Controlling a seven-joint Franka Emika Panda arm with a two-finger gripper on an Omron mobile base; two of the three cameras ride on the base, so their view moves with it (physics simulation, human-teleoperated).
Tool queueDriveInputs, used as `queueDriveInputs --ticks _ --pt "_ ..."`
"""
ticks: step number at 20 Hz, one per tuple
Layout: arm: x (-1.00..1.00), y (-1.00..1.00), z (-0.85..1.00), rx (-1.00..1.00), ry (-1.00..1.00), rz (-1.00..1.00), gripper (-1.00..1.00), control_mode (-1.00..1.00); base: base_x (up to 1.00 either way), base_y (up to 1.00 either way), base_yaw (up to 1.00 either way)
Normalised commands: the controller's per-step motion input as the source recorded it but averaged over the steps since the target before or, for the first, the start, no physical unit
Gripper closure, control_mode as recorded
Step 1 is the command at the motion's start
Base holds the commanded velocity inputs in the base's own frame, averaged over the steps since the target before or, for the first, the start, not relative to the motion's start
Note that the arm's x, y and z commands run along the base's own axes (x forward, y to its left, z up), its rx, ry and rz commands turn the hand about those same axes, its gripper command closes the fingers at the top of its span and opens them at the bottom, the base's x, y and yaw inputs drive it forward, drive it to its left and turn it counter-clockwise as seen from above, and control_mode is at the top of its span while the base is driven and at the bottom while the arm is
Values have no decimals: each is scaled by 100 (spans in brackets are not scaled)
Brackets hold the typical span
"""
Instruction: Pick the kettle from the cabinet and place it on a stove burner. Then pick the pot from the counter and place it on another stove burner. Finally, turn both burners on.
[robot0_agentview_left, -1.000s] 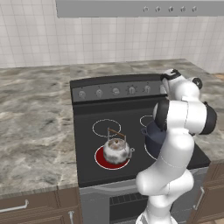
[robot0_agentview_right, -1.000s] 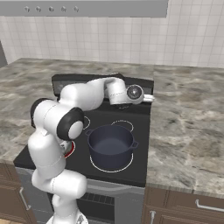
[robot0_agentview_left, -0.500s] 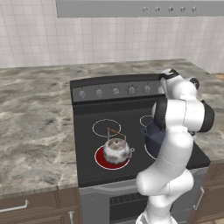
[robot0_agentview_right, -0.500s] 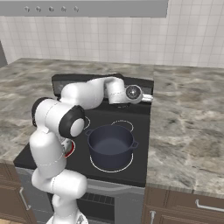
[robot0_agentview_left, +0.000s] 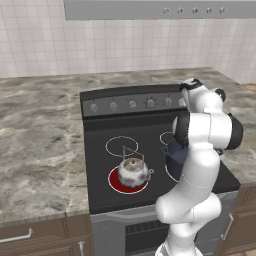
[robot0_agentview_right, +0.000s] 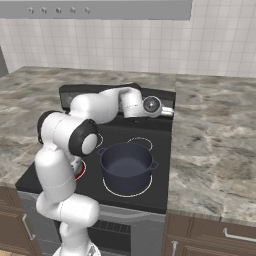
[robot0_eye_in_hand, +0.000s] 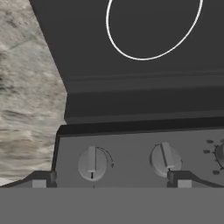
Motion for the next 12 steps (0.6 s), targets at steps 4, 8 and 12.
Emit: queueDriveInputs --ticks 4,8,12 --pt "12 1 0 3 0 0 -100 -100 0 0 0" --pt "6 5 0 0 0 0 -100 -100 0 0 0" --pt "2 0 0 0 0 0 -100 -100 0 0 0"
